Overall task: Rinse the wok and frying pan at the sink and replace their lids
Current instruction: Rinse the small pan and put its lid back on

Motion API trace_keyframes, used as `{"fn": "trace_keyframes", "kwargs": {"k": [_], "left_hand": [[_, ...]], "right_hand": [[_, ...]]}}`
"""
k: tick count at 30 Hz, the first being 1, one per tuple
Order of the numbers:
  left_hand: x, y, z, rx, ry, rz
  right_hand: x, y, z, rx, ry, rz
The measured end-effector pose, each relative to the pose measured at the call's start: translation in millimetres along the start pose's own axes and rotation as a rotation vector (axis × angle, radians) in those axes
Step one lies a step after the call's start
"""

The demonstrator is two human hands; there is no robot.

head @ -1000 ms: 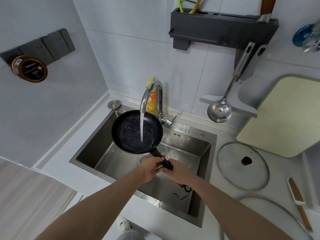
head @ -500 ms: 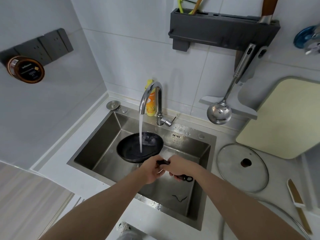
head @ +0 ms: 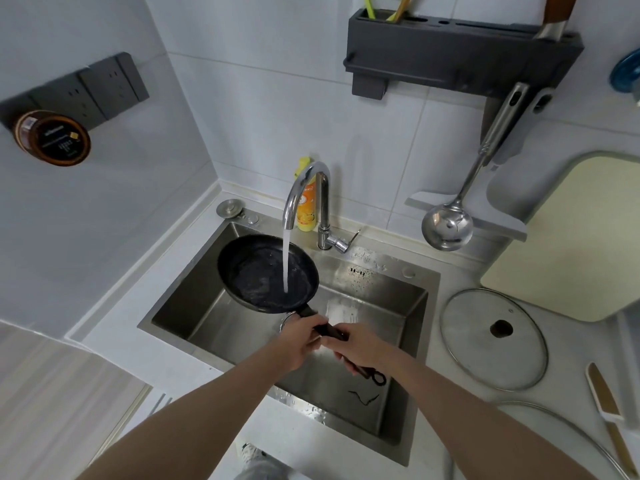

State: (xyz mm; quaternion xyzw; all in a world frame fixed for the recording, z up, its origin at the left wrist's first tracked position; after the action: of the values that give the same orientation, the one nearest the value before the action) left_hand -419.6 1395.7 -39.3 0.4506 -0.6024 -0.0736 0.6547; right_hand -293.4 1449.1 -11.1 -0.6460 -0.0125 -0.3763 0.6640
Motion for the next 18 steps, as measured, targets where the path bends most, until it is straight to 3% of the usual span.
{"fn": "trace_keyframes", "kwargs": {"k": [5, 11, 16, 18], "left_hand": [[-5, 3, 1, 0.032, -0.069, 0.047], [-10, -7, -5, 0.078, -0.111, 0.193], [-11, -14, -15, 0.166, -0.124, 0.234], [-13, -12, -18, 0.159, -0.148, 0.24]], "right_hand": [[-7, -11, -4, -0.098, -0.083, -0.107], [-12, -30, 9, -0.021, -0.139, -0.337], [-10, -32, 15, 0.255, -0.13, -0.26], [-9, -27, 18, 0.229, -0.106, -0.25]]}}
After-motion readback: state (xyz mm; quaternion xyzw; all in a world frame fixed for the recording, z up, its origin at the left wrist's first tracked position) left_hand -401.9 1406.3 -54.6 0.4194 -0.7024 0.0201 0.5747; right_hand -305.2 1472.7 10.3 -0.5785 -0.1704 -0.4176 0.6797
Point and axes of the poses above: each hand's wrist, its own x-axis away from the middle knuckle, its own z-axis out of the back of the hand, y = z × x, the point moved 6 cm from there along -x, towards the middle knuckle, and after that the axes turned 9 degrees about -x, right-handed, at the moved point
